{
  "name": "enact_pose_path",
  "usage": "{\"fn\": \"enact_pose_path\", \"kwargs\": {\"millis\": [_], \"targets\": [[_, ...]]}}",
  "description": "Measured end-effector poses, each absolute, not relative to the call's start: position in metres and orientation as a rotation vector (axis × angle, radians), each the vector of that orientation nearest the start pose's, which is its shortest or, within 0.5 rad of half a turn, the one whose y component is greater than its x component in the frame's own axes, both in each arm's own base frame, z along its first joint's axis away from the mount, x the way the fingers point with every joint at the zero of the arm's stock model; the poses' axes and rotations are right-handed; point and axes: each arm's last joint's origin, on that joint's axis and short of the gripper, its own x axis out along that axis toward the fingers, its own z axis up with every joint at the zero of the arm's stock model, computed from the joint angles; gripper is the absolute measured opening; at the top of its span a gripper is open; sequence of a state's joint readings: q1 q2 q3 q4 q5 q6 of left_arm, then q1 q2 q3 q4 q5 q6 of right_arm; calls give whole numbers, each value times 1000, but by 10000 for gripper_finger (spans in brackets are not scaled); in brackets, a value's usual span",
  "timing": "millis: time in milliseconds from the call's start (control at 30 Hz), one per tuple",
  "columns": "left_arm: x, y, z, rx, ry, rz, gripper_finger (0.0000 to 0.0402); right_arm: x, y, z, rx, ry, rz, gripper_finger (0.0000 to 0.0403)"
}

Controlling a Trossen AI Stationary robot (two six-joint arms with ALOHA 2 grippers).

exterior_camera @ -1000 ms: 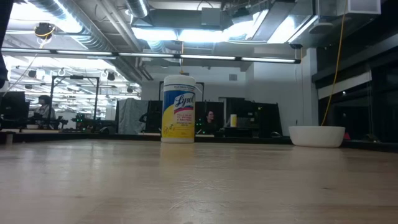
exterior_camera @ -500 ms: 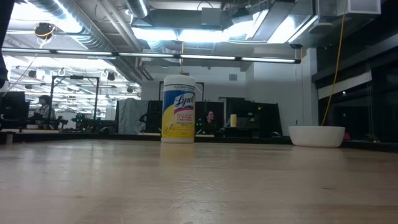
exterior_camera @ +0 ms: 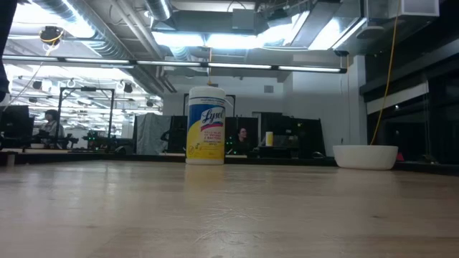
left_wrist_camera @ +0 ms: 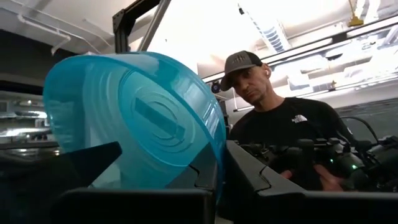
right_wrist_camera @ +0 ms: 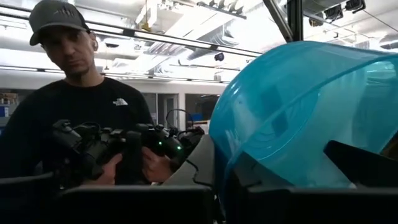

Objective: Nest bowls inside each other
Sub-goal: Stack the light blue bowl on top of the green bowl

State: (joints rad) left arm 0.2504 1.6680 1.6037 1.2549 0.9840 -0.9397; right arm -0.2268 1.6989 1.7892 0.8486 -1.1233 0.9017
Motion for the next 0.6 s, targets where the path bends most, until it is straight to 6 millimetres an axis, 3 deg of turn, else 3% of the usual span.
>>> {"fn": "enact_pose_path", "kwargs": {"millis": [600], "targets": [[315,74,486,-179,-412,-1050,111,339,-58,515,299,-272,1022,1]]}}
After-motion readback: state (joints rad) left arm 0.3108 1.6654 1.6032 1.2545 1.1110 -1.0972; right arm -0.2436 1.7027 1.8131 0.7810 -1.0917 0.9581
